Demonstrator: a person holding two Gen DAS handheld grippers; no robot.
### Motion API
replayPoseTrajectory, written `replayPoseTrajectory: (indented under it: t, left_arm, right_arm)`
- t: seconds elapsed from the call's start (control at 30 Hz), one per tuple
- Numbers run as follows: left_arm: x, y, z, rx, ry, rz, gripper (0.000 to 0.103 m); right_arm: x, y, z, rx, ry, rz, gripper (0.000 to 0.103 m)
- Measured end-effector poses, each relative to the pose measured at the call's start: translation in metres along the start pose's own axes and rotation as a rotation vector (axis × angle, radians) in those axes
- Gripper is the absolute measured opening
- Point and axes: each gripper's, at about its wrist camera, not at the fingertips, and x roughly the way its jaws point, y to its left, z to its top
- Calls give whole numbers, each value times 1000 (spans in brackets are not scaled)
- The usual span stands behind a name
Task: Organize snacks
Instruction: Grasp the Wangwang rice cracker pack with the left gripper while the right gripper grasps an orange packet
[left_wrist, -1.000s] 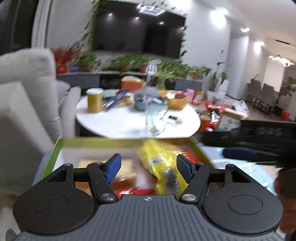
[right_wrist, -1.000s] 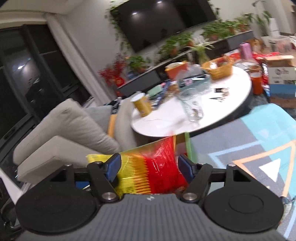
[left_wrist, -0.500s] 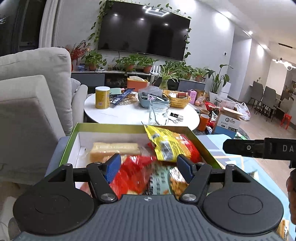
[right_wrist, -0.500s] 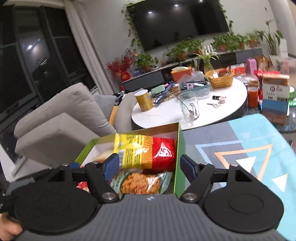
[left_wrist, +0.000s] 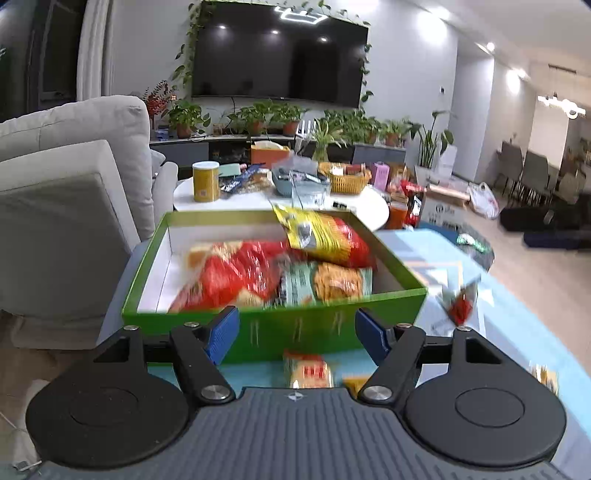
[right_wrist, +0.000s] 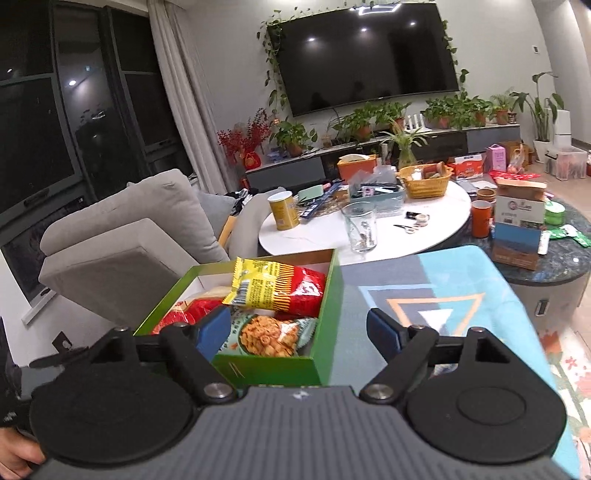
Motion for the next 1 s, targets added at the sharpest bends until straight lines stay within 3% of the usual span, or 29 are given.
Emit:
replayPoseTrajectory:
  t: [0.27,0.63,0.87,0.93,1.0]
  left_arm:
    - [-5,-7,-24,12,59,-1,67]
    - [21,-15,-41,44,152,11,67]
    - [40,-16,-48,45,198,16,67]
    - [42,-13,-49,26,194,6,59]
    - [44,-10,-50,22,210,8,38]
  right_arm:
    - [-26,-16,-8,56,-33,-15,48]
    - [9,0,-52,61,106,36,48]
    - [25,13,-71,20,155,11,48]
    - [26,15,-73,13,161,7,48]
    - [29,18,-76,10,170,5,48]
